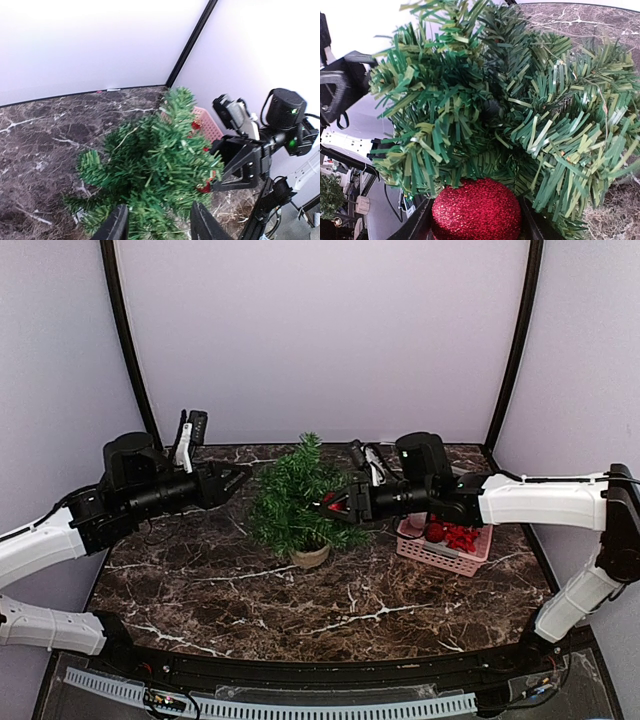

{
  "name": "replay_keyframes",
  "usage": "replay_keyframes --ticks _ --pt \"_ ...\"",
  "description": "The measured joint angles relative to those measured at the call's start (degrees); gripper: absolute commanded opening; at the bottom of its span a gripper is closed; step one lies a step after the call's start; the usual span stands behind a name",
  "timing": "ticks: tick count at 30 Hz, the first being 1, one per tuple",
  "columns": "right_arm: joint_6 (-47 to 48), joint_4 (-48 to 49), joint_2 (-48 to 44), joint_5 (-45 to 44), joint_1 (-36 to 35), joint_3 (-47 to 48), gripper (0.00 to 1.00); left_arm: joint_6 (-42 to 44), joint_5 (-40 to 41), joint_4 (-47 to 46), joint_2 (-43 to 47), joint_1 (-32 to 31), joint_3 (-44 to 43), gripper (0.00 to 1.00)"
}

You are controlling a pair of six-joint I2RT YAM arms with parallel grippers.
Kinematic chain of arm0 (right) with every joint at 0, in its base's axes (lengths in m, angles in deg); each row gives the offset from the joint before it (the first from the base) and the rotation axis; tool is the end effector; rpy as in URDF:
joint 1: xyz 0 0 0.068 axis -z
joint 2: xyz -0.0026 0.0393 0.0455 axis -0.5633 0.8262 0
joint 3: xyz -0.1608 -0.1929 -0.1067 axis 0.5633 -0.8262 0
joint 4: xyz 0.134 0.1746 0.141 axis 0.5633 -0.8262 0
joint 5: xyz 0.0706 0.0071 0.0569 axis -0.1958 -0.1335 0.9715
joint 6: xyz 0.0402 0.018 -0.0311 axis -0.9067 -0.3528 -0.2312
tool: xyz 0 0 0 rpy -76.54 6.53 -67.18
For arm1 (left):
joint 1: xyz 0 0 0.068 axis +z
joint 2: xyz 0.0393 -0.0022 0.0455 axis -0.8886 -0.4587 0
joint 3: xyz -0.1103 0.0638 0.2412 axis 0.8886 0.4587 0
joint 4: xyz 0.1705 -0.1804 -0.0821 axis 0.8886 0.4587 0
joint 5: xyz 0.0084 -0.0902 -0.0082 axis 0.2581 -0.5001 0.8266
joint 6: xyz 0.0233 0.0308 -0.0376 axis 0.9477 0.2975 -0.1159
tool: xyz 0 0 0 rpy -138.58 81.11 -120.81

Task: Decorate the small christmas tree
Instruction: Adjust the Christmas tree at the center of the board.

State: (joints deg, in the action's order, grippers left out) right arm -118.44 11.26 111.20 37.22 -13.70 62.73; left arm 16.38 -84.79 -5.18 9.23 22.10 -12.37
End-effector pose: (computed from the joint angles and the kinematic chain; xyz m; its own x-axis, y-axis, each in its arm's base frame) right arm 0.2230 0.2697 0.2718 -0.7207 -0.0780 -0.6889 -0.6468 0.4334 0.6276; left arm 0.1764 -0.1566 0.3316 -0.3798 -0.1898 -0.9054 0.6357 0.6575 -0.4045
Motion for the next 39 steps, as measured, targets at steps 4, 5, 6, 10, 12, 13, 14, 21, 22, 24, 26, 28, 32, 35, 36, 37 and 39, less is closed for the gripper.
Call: replay_keyframes --ticks 4,5,6,10,12,13,14,21,22,24,26,28,32,35,36,37,39 --pt "-0.1 0.4 0.0 0.0 0.0 -0.5 0.50 -2.2 -4.0 -3.8 -1.3 -0.9 -0.1 0.37" --pt "-0.1 0.5 0.0 0.0 0.0 -0.6 0.50 -2.9 -4.9 -4.5 -2.3 -1.5 -0.1 0.36" --pt "-0.2 0.7 0.0 0.0 0.0 -0.7 0.50 -3.6 -5.5 -5.1 -3.1 -2.0 -0.1 0.35" --pt "-0.3 1.6 -0.2 0.0 0.0 -1.4 0.50 -5.4 -7.3 -7.5 -6.6 -4.7 -0.1 0.34" --pt "-0.5 1.9 -0.4 0.0 0.0 -1.7 0.50 -6.0 -7.7 -8.8 -8.0 -5.7 -0.1 0.34" --pt "-0.6 2.0 -0.6 0.0 0.0 -1.9 0.50 -6.3 -7.9 -9.4 -8.7 -6.2 -0.1 0.34" --pt "-0.8 2.1 -0.7 0.0 0.0 -2.1 0.50 -6.5 -8.0 -9.9 -9.6 -6.6 -0.1 0.34" --pt "-1.2 2.9 -0.9 0.0 0.0 -2.9 0.50 -7.6 -7.6 -10.6 -13.8 -7.3 -0.1 0.28" --pt "-1.2 3.0 -0.9 0.0 0.0 -3.0 0.50 -7.8 -7.4 -10.7 -14.2 -7.3 -0.1 0.28" --pt "-1.3 3.0 -1.0 0.0 0.0 -3.1 0.50 -8.4 -7.2 -10.9 -15.1 -7.3 -0.1 0.28" --pt "-1.4 3.0 -1.2 0.0 0.0 -3.3 0.50 -8.9 -7.0 -11.1 -16.0 -7.3 -0.1 0.29" --pt "-1.4 3.0 -1.5 0.0 0.0 -3.3 0.50 -9.2 -6.5 -11.3 -16.8 -7.3 -0.1 0.29" --pt "-1.5 3.0 -1.8 0.0 0.0 -3.3 0.50 -9.6 -5.7 -12.0 -17.8 -7.3 -0.1 0.29" --pt "-1.5 3.0 -1.8 0.0 0.0 -3.4 0.50 -9.9 -5.3 -13.1 -18.6 -7.3 -0.1 0.28" --pt "-1.5 3.1 -1.8 0.0 0.0 -3.4 0.50 -10.0 -5.2 -13.5 -19.0 -7.3 -0.1 0.28" --pt "-1.5 3.1 -1.8 0.0 0.0 -3.5 0.50 -10.2 -5.0 -13.8 -19.5 -7.3 -0.1 0.28" --pt "-1.5 3.4 -1.8 0.0 -0.1 -3.7 0.50 -10.4 -4.8 -14.3 -20.3 -7.3 -0.1 0.28"
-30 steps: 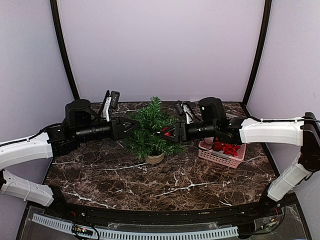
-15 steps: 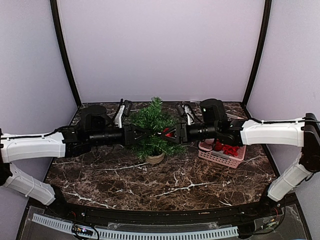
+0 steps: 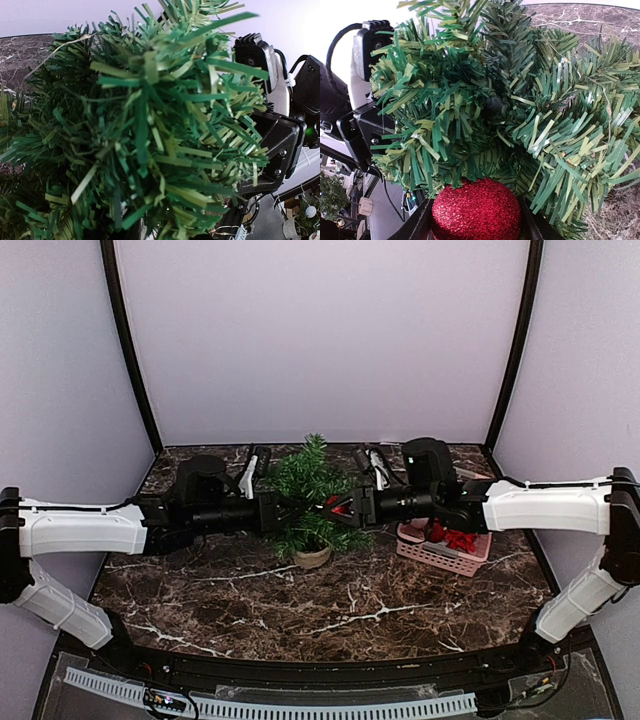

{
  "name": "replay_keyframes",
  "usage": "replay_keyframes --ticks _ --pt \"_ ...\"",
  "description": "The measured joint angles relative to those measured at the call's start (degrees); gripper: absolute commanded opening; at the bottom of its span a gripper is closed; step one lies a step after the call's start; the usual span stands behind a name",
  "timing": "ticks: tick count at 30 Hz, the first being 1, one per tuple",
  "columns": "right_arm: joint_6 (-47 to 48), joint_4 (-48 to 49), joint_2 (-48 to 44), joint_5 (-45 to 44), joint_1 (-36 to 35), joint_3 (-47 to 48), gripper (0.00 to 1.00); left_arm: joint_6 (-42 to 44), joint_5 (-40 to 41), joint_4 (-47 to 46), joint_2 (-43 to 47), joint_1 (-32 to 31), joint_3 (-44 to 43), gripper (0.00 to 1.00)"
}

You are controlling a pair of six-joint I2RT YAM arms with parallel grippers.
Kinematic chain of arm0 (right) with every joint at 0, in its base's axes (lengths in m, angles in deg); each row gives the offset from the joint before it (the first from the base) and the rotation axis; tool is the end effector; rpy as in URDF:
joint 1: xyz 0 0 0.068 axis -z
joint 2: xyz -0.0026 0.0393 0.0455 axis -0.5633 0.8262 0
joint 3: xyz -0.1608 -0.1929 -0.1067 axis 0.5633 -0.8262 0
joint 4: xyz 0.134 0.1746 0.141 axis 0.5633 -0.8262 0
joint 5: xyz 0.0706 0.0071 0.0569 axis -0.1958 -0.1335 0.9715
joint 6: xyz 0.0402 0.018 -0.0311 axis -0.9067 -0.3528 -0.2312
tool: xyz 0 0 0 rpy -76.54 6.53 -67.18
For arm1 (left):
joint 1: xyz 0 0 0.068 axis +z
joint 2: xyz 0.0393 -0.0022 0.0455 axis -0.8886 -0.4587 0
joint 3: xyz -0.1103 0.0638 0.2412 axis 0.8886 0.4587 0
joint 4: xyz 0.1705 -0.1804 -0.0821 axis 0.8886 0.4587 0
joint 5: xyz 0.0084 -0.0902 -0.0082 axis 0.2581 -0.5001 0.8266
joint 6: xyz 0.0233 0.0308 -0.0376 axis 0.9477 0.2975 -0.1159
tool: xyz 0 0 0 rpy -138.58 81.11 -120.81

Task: Decorate the small christmas tree
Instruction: Adjust the Christmas tree at the center of the board.

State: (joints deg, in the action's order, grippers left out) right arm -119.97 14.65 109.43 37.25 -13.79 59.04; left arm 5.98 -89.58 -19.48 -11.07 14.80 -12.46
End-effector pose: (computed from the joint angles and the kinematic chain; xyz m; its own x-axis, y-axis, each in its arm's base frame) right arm 0.2163 0.2631 0.2657 -0.7260 -0.0549 -0.6855 -0.6392 0.4216 0.6432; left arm 0.2008 -0.2329 0.2693 -0.6033 -0.1412 -0.7849 0.6279 0.5227 -0.5767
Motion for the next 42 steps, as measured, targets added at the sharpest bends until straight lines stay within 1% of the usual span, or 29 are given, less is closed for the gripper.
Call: replay_keyframes --ticks 15,19,23,42 --pt "-0.2 0.5 0.0 0.0 -0.4 -0.1 0.50 -0.3 1.4 -1.7 -2.3 0.0 -0.1 0.28" --pt "-0.2 0.5 0.0 0.0 -0.6 -0.1 0.50 -0.5 1.2 -2.2 -2.8 0.0 -0.3 0.23" --pt "-0.2 0.6 0.0 0.0 -0.6 -0.1 0.50 -0.8 0.8 -3.1 -2.8 0.0 -0.3 0.22" --pt "-0.1 0.6 0.0 0.0 -0.7 -0.1 0.50 -1.6 -2.6 -4.7 -2.9 0.0 -0.3 0.30"
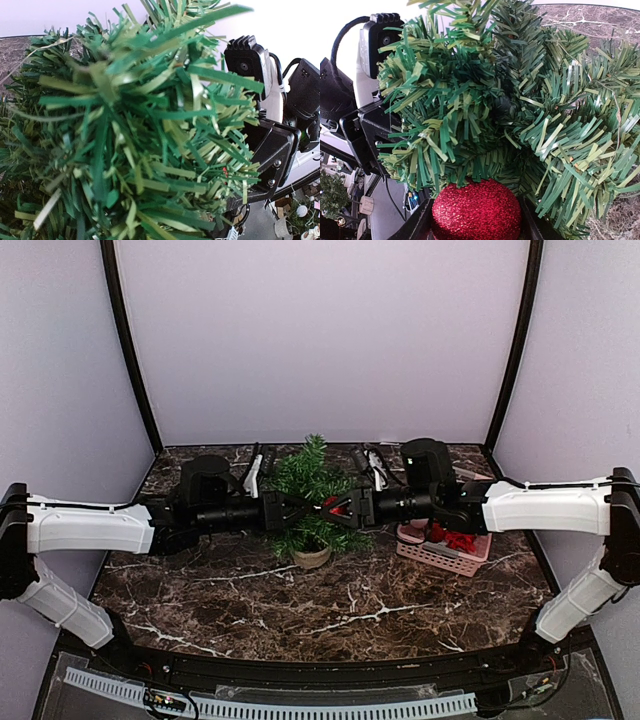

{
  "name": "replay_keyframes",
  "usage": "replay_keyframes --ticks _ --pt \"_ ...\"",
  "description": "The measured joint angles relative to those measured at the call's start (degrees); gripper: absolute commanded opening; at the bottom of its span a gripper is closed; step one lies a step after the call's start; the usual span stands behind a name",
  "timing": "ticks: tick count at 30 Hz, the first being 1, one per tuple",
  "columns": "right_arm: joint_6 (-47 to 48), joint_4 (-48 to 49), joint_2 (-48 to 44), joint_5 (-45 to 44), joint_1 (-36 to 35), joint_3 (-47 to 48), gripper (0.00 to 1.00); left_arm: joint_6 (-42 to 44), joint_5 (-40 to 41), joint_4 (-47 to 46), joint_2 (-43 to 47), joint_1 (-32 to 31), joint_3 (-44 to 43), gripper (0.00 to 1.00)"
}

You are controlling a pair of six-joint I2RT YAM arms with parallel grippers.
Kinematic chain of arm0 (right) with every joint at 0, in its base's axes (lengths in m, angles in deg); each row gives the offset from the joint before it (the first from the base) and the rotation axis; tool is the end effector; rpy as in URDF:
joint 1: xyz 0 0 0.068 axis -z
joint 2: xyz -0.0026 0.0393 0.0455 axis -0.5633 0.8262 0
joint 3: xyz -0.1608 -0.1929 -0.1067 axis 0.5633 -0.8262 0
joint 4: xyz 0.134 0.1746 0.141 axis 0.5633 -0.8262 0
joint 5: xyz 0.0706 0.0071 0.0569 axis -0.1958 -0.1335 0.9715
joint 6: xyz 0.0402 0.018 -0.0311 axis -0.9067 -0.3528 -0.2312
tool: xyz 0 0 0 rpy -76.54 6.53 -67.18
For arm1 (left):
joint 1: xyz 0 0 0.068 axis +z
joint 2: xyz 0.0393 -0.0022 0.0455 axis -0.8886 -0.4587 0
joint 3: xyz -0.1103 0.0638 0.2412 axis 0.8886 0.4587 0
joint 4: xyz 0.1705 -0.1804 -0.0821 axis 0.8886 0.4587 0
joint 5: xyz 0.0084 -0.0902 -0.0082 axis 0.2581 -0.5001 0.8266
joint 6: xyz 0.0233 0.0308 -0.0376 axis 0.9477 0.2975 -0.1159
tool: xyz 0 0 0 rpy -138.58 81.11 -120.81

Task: Decorate the small christmas tree
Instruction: Adjust the Christmas tree at the center of the board.

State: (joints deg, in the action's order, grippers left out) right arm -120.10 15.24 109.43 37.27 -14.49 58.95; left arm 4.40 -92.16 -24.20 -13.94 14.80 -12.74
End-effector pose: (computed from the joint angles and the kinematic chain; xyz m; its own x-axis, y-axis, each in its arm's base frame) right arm 0.2132 0.2659 0.2662 -0.7228 -0.0585 -0.6885 -0.6464 0.4094 0.6438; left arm 0.2062 -0.2412 0.2652 -0.6135 -0.1547 -0.7744 0.6435 0.4706 -0.6038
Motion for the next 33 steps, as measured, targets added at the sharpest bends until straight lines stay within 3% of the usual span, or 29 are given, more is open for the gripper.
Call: replay_keyframes --ticks 12,33 --pt "0.0 0.0 0.0 0.0 0.0 0.0 0.50 0.3 -0.7 0.0 0.0 0.0 0.1 0.31" --pt "0.0 0.0 0.0 0.0 0.0 0.0 0.50 2.6 0.0 0.1 -1.7 -0.8 0.0 0.00"
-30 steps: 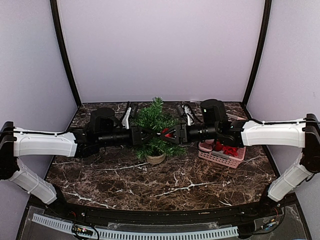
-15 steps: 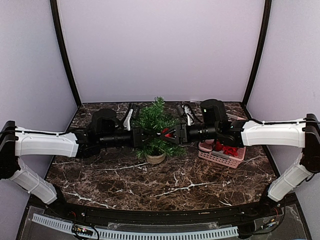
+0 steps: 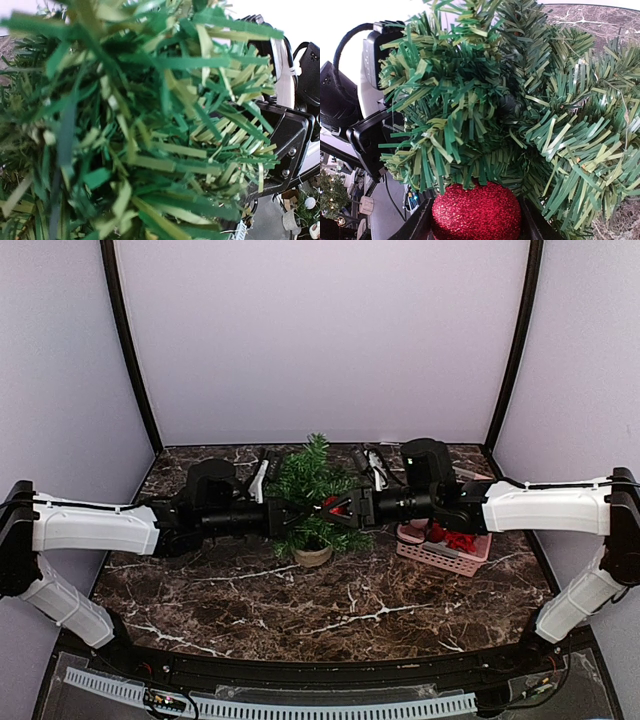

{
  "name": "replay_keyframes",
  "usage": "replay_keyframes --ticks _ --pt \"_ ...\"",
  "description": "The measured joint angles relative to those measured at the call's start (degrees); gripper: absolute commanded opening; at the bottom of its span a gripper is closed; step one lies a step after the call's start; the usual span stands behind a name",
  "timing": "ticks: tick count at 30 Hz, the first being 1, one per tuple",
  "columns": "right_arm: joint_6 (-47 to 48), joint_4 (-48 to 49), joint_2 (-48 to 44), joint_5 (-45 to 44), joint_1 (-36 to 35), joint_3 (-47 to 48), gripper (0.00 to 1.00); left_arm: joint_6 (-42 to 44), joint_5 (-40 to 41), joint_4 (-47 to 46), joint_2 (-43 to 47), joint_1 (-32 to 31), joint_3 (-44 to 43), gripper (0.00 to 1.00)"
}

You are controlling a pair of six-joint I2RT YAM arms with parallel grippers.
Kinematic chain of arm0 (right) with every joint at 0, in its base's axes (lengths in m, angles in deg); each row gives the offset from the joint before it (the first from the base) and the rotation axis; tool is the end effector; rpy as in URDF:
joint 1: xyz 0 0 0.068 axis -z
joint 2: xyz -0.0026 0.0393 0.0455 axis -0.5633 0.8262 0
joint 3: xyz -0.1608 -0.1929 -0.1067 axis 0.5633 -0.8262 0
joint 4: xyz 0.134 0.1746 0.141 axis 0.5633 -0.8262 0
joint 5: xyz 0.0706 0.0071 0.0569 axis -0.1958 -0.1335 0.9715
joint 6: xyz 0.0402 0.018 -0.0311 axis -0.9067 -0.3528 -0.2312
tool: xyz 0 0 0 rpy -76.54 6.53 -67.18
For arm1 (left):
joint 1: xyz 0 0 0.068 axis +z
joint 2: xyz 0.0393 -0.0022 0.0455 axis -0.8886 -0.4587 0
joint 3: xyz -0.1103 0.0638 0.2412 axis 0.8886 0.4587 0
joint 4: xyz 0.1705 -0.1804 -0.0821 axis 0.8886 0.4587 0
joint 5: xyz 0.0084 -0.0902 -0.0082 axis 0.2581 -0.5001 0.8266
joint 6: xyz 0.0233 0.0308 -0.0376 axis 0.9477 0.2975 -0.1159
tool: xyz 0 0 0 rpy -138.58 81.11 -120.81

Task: Decorate the small christmas tree
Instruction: Adjust the Christmas tree at the center of the board.

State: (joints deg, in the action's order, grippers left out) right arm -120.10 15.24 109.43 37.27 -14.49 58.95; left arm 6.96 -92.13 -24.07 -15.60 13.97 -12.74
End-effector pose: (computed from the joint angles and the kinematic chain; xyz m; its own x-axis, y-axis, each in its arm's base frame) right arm 0.2132 0.2659 0.2662 -0.7228 -0.0585 -0.6885 -0.6464 0.4094 0.6438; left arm 0.2055 -0.2473 0.2563 -0.6023 -0.1066 -0.7911 0.6651 0.4810 -0.5712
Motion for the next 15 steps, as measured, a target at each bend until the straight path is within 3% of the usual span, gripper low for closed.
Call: replay_keyframes --ticks 15 --pt "0.0 0.0 0.0 0.0 -0.4 0.0 0.52 2.0 4.7 4.1 7.6 0.0 0.2 0.00"
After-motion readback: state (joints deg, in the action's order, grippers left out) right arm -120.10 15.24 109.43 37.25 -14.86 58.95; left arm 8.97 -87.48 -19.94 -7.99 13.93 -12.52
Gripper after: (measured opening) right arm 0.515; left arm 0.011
